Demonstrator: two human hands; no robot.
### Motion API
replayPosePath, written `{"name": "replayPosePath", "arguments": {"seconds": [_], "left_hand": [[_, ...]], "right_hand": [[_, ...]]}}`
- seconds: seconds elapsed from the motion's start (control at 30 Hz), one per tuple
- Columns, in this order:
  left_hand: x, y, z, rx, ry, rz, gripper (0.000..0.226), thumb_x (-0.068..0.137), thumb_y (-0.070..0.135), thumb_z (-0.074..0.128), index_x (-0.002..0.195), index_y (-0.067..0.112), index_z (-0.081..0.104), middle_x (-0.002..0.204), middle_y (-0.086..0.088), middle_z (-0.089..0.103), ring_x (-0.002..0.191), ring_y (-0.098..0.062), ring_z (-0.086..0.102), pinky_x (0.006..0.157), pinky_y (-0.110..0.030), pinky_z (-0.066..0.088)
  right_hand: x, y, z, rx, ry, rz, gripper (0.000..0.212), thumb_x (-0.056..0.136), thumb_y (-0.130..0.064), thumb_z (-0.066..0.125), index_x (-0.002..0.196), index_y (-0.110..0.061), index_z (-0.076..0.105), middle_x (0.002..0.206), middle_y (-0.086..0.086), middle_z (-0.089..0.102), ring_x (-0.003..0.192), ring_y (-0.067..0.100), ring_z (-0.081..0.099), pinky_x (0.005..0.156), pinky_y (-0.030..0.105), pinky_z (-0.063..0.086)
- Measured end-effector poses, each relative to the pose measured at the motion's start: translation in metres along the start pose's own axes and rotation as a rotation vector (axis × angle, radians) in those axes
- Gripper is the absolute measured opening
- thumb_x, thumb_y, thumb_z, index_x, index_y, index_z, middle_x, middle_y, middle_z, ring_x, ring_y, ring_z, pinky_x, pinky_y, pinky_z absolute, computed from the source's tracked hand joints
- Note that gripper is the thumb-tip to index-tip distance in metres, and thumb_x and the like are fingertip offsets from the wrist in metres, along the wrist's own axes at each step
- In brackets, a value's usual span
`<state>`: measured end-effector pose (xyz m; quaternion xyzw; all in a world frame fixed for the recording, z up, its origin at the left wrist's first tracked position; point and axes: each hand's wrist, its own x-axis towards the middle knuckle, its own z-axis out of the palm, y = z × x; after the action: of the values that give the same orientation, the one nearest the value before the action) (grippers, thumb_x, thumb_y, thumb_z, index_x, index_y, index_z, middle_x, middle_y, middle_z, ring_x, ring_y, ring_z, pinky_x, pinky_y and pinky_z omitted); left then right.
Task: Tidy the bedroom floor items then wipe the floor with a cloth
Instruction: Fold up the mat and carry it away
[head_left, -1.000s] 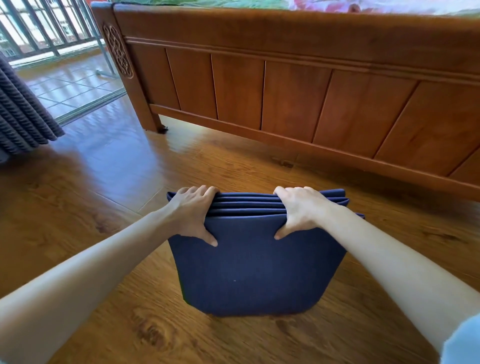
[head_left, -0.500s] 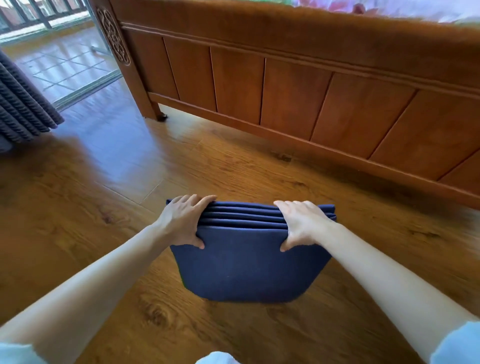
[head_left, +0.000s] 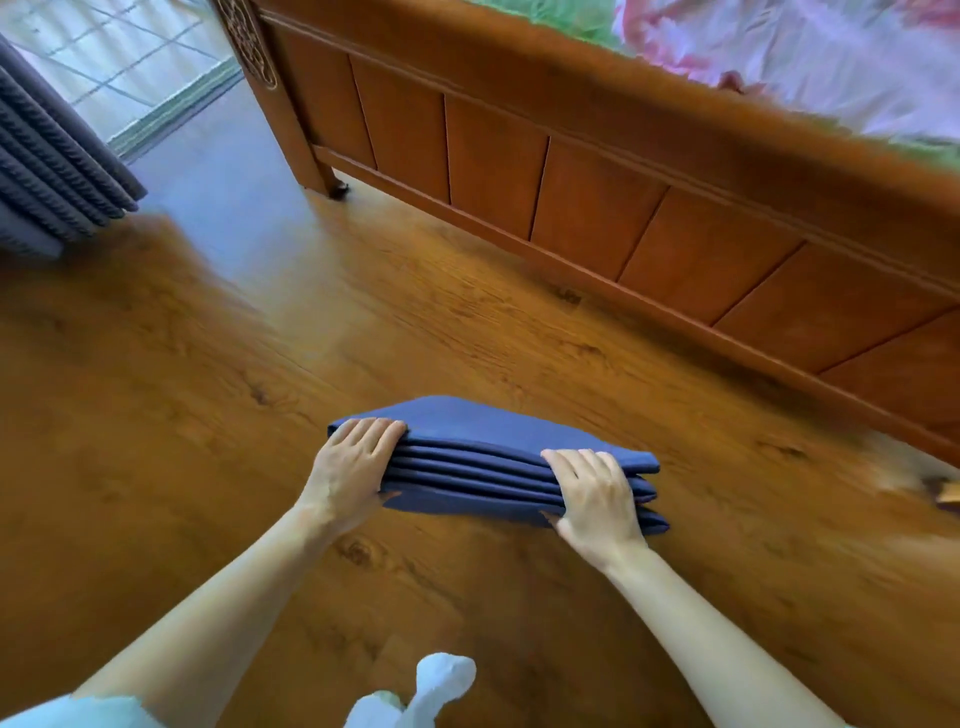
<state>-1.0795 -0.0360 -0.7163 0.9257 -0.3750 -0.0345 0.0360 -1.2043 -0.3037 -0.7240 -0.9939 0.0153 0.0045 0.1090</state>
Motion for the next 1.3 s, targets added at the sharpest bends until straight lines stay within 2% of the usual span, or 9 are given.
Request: {"name": "replayPosePath", "arguments": {"seconds": [0.1, 0.2, 0.43, 0.63, 0.9, 1.1, 1.3], "left_hand": [[-0.020, -0.001, -0.058, -0.025, 0.054, -0.025, 0.087, 0.040, 0.022, 0.089, 0.116, 0.009, 0.048, 0.108, -0.010, 0.065, 0.097, -0.029, 0.063, 0.094, -0.035, 0.034], [-0.044, -0.002, -0.118, -0.068, 0.146, -0.052, 0.081, 0.045, 0.013, 0.085, 0.118, 0.009, 0.049, 0.113, -0.010, 0.064, 0.105, -0.027, 0.055, 0.096, -0.035, 0.034], [-0.092, -0.002, -0.261, -0.076, 0.372, -0.162, 0.064, 0.054, 0.001, 0.076, 0.116, 0.009, 0.059, 0.114, -0.008, 0.064, 0.107, -0.024, 0.052, 0.098, -0.037, 0.035], [-0.131, -0.006, -0.359, -0.049, 0.475, -0.246, 0.058, 0.060, 0.000, 0.073, 0.116, 0.010, 0.060, 0.115, -0.008, 0.064, 0.107, -0.026, 0.054, 0.100, -0.036, 0.034], [-0.184, -0.035, -0.435, -0.026, 0.512, -0.296, 0.065, 0.061, 0.007, 0.078, 0.120, 0.014, 0.055, 0.116, -0.009, 0.064, 0.109, -0.026, 0.053, 0.102, -0.037, 0.034], [-0.198, -0.078, -0.466, -0.017, 0.487, -0.328, 0.068, 0.058, 0.010, 0.082, 0.120, 0.015, 0.054, 0.114, -0.007, 0.063, 0.108, -0.022, 0.050, 0.101, -0.036, 0.033], [-0.189, -0.121, -0.491, 0.017, 0.508, -0.335, 0.065, 0.058, 0.008, 0.081, 0.119, 0.012, 0.057, 0.113, -0.007, 0.063, 0.108, -0.022, 0.049, 0.100, -0.035, 0.033]], "right_hand": [[-0.002, -0.025, -0.051, -0.001, 0.053, -0.029, 0.069, 0.042, -0.005, 0.082, 0.109, -0.011, 0.065, 0.100, 0.000, 0.067, 0.090, 0.022, 0.064, 0.088, 0.032, 0.042], [-0.003, -0.051, -0.106, 0.009, 0.117, -0.078, 0.069, 0.043, 0.002, 0.077, 0.110, -0.009, 0.064, 0.102, 0.003, 0.066, 0.093, 0.024, 0.063, 0.090, 0.032, 0.038], [0.007, -0.113, -0.245, 0.019, 0.249, -0.198, 0.062, 0.051, 0.003, 0.076, 0.111, -0.007, 0.064, 0.104, 0.006, 0.066, 0.094, 0.026, 0.061, 0.089, 0.033, 0.037], [0.008, -0.169, -0.332, 0.033, 0.308, -0.264, 0.062, 0.055, 0.002, 0.077, 0.114, -0.007, 0.063, 0.105, 0.008, 0.065, 0.099, 0.023, 0.053, 0.091, 0.033, 0.035], [0.014, -0.239, -0.399, 0.030, 0.346, -0.356, 0.061, 0.057, -0.002, 0.078, 0.116, -0.007, 0.063, 0.106, 0.008, 0.065, 0.101, 0.023, 0.054, 0.093, 0.034, 0.036], [0.048, -0.284, -0.419, 0.018, 0.316, -0.409, 0.065, 0.053, -0.006, 0.082, 0.115, -0.006, 0.063, 0.106, 0.008, 0.065, 0.097, 0.028, 0.060, 0.091, 0.034, 0.036], [0.092, -0.312, -0.432, 0.034, 0.326, -0.437, 0.064, 0.054, -0.008, 0.082, 0.115, -0.008, 0.064, 0.106, 0.006, 0.066, 0.097, 0.025, 0.060, 0.090, 0.034, 0.040]]}}
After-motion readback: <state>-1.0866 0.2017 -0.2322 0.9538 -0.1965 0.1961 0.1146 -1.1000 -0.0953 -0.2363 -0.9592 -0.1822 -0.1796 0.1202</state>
